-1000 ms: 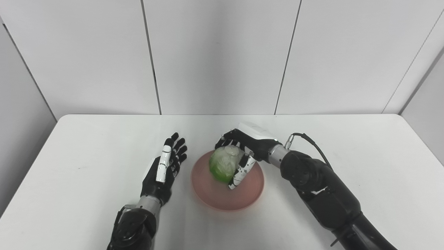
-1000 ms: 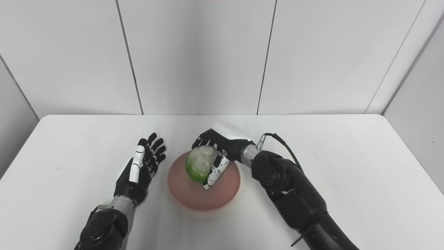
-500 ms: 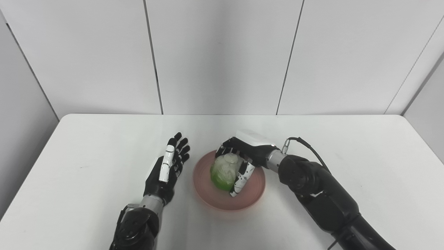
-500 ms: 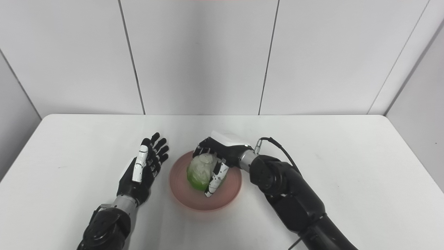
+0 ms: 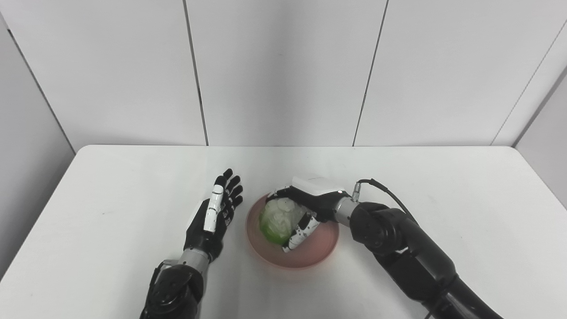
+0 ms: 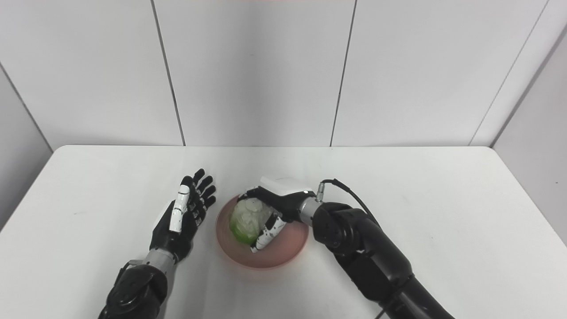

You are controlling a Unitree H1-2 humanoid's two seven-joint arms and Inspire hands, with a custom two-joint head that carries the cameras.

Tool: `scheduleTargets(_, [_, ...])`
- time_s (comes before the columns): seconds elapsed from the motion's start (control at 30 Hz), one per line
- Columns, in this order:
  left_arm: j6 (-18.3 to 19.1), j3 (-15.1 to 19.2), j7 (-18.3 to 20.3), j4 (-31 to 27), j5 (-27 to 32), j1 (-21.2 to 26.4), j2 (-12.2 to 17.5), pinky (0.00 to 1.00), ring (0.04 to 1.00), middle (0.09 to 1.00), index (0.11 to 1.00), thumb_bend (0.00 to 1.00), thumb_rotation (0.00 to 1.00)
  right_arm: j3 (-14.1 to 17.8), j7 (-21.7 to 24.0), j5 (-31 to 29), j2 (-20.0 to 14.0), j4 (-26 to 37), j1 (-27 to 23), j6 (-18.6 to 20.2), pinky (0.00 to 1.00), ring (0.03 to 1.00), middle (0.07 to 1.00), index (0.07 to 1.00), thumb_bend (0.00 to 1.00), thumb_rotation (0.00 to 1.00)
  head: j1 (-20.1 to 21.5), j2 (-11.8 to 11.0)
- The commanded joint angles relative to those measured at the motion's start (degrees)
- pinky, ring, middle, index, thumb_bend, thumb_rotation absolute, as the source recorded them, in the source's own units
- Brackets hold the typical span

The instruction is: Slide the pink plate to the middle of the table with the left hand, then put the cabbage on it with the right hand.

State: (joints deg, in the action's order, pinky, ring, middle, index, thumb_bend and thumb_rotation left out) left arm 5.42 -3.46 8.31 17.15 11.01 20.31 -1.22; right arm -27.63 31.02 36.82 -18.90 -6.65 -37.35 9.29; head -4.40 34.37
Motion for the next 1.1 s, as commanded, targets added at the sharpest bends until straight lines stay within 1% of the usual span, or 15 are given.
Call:
scheduleTargets(0.0, [4.4, -1.1, 0.5, 1.0, -0.7, -1.3, -0.8, 1.00, 0.991, 0.992, 1.000, 0.59, 1.00, 0.4, 0.6, 0.9, -0.7, 2.1, -1.8, 1.0, 0.72, 0.850, 0.887, 0.884, 0.90, 0.36, 0.0, -0.1])
scheduleTargets(0.03, [4.5, -1.1, 0.5, 0.9, -0.7, -1.4, -0.8, 1.00, 0.990, 0.990, 0.998, 0.60, 1.00, 0.4, 0.9, 1.2, -0.7, 2.3, -1.8, 1.2, 0.73, 0.864, 0.911, 0.904, 0.92, 0.39, 0.0, -0.1])
scheduleTargets(0.1, [4.4, -1.1, 0.5, 1.0, -0.8, -1.4, -0.8, 1.00, 0.991, 0.992, 0.998, 0.60, 1.00, 0.6, 1.6, 1.4, -0.8, 2.7, -1.9, 1.8, 0.73, 0.874, 0.925, 0.915, 0.95, 0.42, 0.0, -0.1])
scheduleTargets(0.23, [4.2, -1.3, 0.7, 1.1, -1.0, -1.3, -0.6, 1.00, 0.991, 0.994, 1.000, 0.59, 1.00, 1.1, 3.0, 2.0, -0.9, 4.2, -1.7, 3.6, 0.74, 0.899, 0.949, 0.936, 1.00, 0.44, 0.0, 0.0])
scheduleTargets(0.3, [4.1, -1.2, 0.9, 1.3, -0.7, -1.3, -0.6, 1.00, 0.991, 0.992, 0.999, 0.60, 1.00, 1.3, 3.9, 2.5, -1.1, 5.5, -1.5, 4.9, 0.73, 0.908, 0.957, 0.945, 1.00, 0.45, 0.1, 0.0])
scheduleTargets(0.43, [4.6, -1.0, 1.0, 1.3, -0.3, -1.2, -0.5, 1.00, 0.991, 0.989, 0.993, 0.61, 1.00, 1.5, 4.5, 3.2, -1.7, 7.6, -1.2, 5.8, 0.75, 0.908, 0.955, 0.947, 1.00, 0.45, 0.2, 0.0])
scheduleTargets(0.53, [4.7, -0.9, 1.2, 1.3, -0.1, -1.3, -0.4, 1.00, 0.995, 0.992, 0.996, 0.61, 1.00, 1.9, 5.5, 3.1, -2.4, 9.6, -1.2, 6.7, 0.78, 0.918, 0.961, 0.955, 1.00, 0.45, 0.3, 0.0])
scheduleTargets(0.6, [4.3, -0.9, 1.3, 1.5, 0.0, -1.3, -0.4, 1.00, 0.995, 0.993, 0.999, 0.60, 1.00, 2.5, 6.0, 2.7, -2.7, 10.8, -1.3, 7.2, 0.82, 0.932, 0.969, 0.961, 1.00, 0.45, 0.5, -0.1])
scheduleTargets(0.7, [4.5, -1.0, 1.3, 1.3, -0.1, -1.4, -0.3, 1.00, 0.992, 0.989, 0.994, 0.61, 1.00, 4.0, 5.9, 1.5, -3.0, 13.1, -1.2, 6.9, 0.82, 0.936, 0.972, 0.963, 1.00, 0.44, 0.5, -0.1])
scheduleTargets(0.8, [4.6, -0.9, 1.7, 1.5, 0.2, -1.3, -0.2, 1.00, 0.995, 0.992, 0.996, 0.61, 1.00, 6.3, 5.5, -1.3, -3.0, 14.7, -1.3, 6.2, 0.81, 0.942, 0.969, 0.959, 1.00, 0.44, 0.7, -0.3])
scheduleTargets(0.83, [4.8, -0.7, 1.6, 1.4, 0.4, -1.3, -0.3, 1.00, 0.995, 0.994, 0.998, 0.62, 1.00, 7.8, 5.2, -3.7, -3.1, 14.6, -1.5, 5.3, 0.81, 0.941, 0.968, 0.960, 1.00, 0.45, 0.7, -0.3])
scheduleTargets(0.93, [4.7, -0.6, 1.0, 1.2, -0.1, -1.5, -0.5, 1.00, 0.988, 0.989, 0.995, 0.62, 1.00, 11.2, 4.1, -8.2, -3.3, 14.1, -1.9, 4.3, 0.81, 0.935, 0.973, 0.974, 1.00, 0.51, 0.7, -0.3])
scheduleTargets(0.97, [4.5, -0.6, 0.9, 1.3, -0.2, -1.4, -0.5, 1.00, 0.986, 0.988, 0.995, 0.62, 1.00, 12.2, 3.6, -9.1, -3.4, 13.6, -2.0, 4.0, 0.80, 0.934, 0.975, 0.976, 1.00, 0.52, 0.6, -0.4])
scheduleTargets(1.0, [4.4, -0.6, 0.9, 1.4, -0.3, -1.4, -0.5, 1.00, 0.985, 0.988, 0.994, 0.62, 1.00, 12.8, 3.2, -9.8, -3.5, 13.3, -2.1, 3.8, 0.81, 0.937, 0.976, 0.986, 1.00, 0.56, 0.6, -0.4])
scheduleTargets(1.07, [4.1, -0.6, 1.1, 1.8, -0.3, -1.4, -0.5, 1.00, 0.985, 0.987, 0.991, 0.62, 1.00, 14.1, 1.9, -10.8, -3.7, 12.5, -2.0, 3.6, 0.82, 0.940, 0.978, 0.997, 1.00, 0.61, 0.5, -0.5])
